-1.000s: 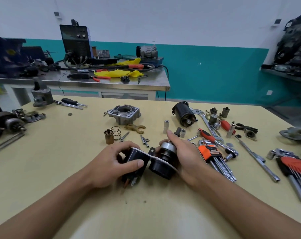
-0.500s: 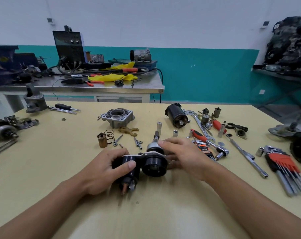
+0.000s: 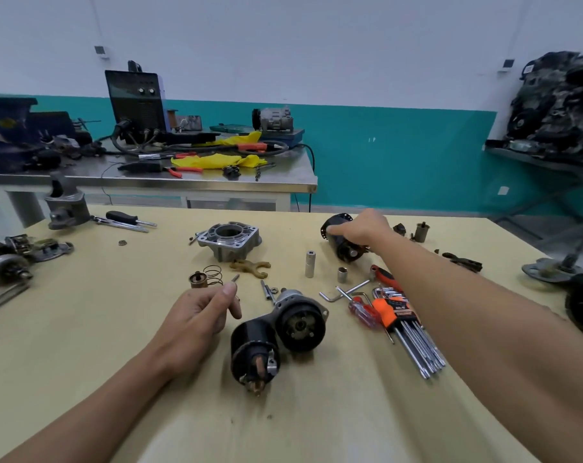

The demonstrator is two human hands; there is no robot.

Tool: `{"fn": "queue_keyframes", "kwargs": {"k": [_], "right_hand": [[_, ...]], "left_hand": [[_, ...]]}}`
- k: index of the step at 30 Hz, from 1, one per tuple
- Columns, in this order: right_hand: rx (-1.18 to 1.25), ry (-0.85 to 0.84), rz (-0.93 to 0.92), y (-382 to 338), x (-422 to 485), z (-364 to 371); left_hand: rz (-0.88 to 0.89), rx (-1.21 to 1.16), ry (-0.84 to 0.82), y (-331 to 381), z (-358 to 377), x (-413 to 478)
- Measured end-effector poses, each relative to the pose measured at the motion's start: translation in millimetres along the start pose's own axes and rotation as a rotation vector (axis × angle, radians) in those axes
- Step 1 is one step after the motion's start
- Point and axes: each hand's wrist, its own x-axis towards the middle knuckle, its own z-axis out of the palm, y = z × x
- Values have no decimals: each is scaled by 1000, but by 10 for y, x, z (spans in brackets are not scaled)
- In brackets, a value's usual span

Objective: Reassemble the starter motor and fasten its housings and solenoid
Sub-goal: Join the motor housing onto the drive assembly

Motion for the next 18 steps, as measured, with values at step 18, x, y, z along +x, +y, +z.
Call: {"fn": "queue_keyframes", "kwargs": {"k": [18], "right_hand": [[595,84,-523,143,-804,-504]], "left_hand": [[20,-3,38,-30,35,85]]}}
